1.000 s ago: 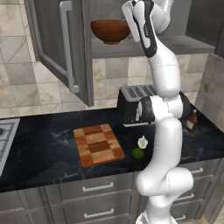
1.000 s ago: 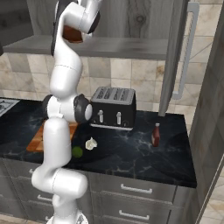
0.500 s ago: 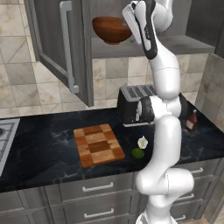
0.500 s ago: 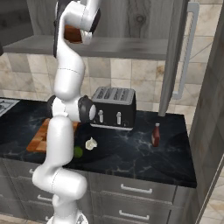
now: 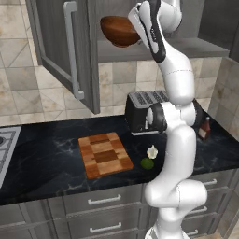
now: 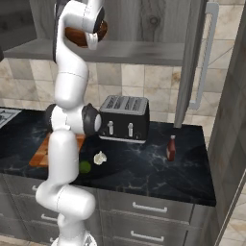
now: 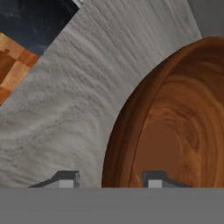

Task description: Open the cabinet. Place the bowl and condiment on the counter. Then place the lime and garlic on the cutting board.

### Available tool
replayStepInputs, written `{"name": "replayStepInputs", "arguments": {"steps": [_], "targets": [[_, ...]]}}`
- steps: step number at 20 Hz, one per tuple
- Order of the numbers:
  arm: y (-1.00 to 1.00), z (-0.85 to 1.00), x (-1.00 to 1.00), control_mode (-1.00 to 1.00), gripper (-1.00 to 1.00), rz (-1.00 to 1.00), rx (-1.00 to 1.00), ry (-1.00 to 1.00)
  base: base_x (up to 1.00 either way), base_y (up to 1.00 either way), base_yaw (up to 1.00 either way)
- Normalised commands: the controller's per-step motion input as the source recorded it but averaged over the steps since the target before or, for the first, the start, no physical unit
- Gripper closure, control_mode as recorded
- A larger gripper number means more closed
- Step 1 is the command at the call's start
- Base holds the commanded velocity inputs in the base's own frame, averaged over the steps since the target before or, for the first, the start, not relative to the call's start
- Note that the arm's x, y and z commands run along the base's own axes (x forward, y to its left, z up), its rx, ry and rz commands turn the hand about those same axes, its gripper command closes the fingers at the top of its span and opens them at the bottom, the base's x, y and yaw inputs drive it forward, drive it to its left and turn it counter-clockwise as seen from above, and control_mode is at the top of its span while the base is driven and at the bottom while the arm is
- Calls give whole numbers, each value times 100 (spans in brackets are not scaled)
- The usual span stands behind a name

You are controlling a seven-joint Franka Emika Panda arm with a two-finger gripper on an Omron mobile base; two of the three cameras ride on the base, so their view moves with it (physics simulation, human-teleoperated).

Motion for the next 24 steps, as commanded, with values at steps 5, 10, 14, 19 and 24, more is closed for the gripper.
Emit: {"name": "replayStepInputs", "arguments": {"steps": [5, 10, 14, 19, 24], "targets": [[1, -10, 2, -100, 100, -1, -2, 1, 0, 0, 0], [-2, 6, -21, -100, 100, -3, 1, -1, 0, 0, 0], [-17, 33, -80, -100, 100, -3, 12, -9, 0, 0, 0], [-41, 11, -100, -100, 100, -2, 15, -7, 0, 0, 0], [-58, -36, -100, -100, 100, 0, 1, -4, 0, 0, 0]]}}
